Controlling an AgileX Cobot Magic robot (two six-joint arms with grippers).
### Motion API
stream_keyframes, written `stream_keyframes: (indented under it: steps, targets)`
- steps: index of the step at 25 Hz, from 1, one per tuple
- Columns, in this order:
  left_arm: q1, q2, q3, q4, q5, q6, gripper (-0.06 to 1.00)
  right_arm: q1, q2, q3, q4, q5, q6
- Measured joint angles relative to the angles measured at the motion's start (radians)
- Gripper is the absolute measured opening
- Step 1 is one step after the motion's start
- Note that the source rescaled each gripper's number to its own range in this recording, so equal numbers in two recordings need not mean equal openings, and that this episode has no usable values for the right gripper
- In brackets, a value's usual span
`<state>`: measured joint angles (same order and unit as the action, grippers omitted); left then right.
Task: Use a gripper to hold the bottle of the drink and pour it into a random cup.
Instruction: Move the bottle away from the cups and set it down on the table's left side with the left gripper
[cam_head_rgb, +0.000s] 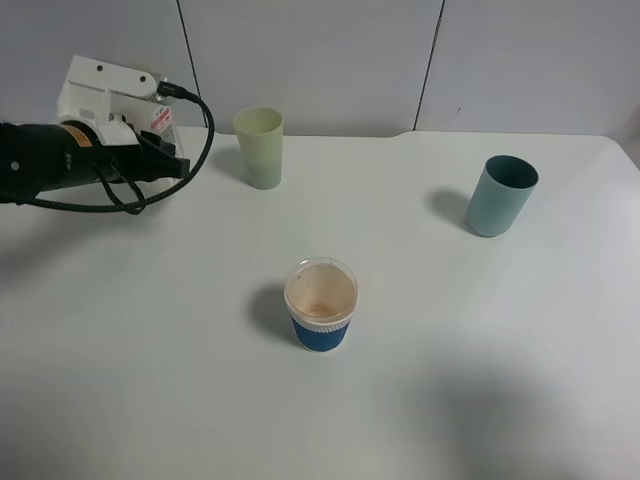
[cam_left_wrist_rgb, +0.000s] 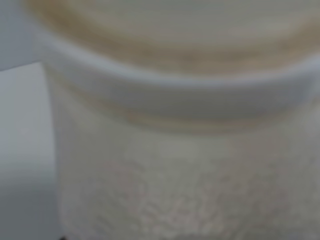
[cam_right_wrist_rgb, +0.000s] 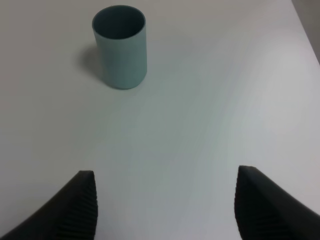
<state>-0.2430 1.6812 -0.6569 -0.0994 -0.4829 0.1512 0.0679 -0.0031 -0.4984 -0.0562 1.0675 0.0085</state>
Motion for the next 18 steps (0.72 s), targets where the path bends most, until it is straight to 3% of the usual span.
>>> stream_keyframes:
  steps: [18]
  targets:
    - [0.0,0.148,0.061,0.015,-0.13,0.0,0.0,0.0,0.0,0.0,0.0,0.0,0.0]
